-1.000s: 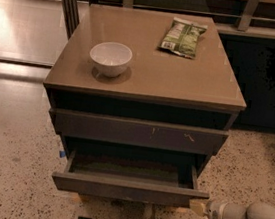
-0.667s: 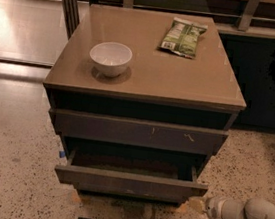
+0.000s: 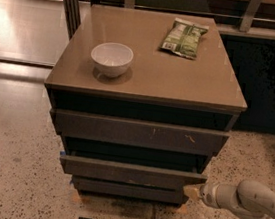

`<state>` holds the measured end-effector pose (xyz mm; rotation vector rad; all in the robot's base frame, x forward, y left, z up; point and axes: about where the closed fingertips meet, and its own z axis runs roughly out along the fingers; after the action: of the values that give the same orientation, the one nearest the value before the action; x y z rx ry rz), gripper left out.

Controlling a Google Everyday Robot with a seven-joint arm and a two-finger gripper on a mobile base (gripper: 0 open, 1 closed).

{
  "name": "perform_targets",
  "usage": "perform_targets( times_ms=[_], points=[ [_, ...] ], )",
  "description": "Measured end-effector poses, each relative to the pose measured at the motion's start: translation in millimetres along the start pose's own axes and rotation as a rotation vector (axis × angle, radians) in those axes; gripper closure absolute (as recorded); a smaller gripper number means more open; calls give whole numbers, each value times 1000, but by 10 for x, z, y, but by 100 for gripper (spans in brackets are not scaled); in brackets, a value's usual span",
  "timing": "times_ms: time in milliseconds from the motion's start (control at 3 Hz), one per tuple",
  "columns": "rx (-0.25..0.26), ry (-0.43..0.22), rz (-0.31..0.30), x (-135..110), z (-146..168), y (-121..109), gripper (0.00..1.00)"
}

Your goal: Close middle drawer

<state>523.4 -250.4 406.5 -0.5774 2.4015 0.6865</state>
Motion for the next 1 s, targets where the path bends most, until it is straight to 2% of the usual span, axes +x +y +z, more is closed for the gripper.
perform_targets(
  times_ms=[667, 1000],
  points=[
    [-24, 14, -122, -513, 296, -227, 100],
    [-24, 14, -122, -479, 282, -194, 100]
  ],
)
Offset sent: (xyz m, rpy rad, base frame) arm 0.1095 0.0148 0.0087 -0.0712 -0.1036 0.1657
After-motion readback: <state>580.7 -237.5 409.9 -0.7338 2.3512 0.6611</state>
